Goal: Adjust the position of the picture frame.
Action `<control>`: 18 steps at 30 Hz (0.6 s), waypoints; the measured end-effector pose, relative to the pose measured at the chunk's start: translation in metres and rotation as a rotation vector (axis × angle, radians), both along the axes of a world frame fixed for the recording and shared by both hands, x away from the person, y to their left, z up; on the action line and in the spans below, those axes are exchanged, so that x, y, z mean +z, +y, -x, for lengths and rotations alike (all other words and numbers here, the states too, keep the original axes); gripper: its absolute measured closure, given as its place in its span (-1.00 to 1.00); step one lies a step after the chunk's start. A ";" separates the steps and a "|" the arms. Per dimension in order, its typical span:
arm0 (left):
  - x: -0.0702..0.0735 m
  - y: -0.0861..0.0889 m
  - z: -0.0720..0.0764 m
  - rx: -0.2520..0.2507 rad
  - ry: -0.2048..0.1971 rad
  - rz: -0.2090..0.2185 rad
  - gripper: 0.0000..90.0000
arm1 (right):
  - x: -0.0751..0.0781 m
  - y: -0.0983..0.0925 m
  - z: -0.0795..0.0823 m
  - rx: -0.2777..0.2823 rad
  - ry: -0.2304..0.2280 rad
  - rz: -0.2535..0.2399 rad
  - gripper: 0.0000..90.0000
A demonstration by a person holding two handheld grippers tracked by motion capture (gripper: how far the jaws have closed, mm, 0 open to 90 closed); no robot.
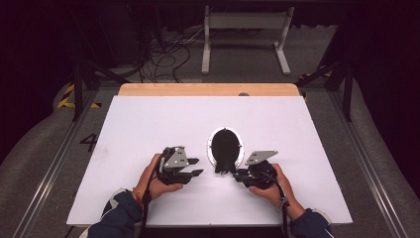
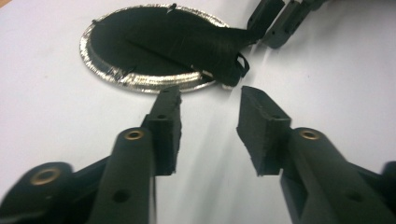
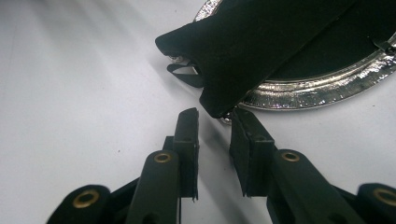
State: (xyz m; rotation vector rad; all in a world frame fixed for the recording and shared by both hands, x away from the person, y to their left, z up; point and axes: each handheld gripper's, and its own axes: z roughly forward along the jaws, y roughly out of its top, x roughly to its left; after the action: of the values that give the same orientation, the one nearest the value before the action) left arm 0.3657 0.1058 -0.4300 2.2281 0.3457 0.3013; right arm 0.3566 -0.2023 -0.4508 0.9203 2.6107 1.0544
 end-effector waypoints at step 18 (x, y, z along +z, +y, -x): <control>-0.023 0.086 0.024 0.189 0.102 -0.053 -0.55 | 0.001 0.001 -0.004 0.010 0.046 -0.037 0.44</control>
State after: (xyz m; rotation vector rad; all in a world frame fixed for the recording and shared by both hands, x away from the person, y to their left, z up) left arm 0.3420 0.1922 -0.4530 2.2717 0.6117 0.3004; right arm 0.3610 -0.2016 -0.4501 0.9521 2.6437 1.1005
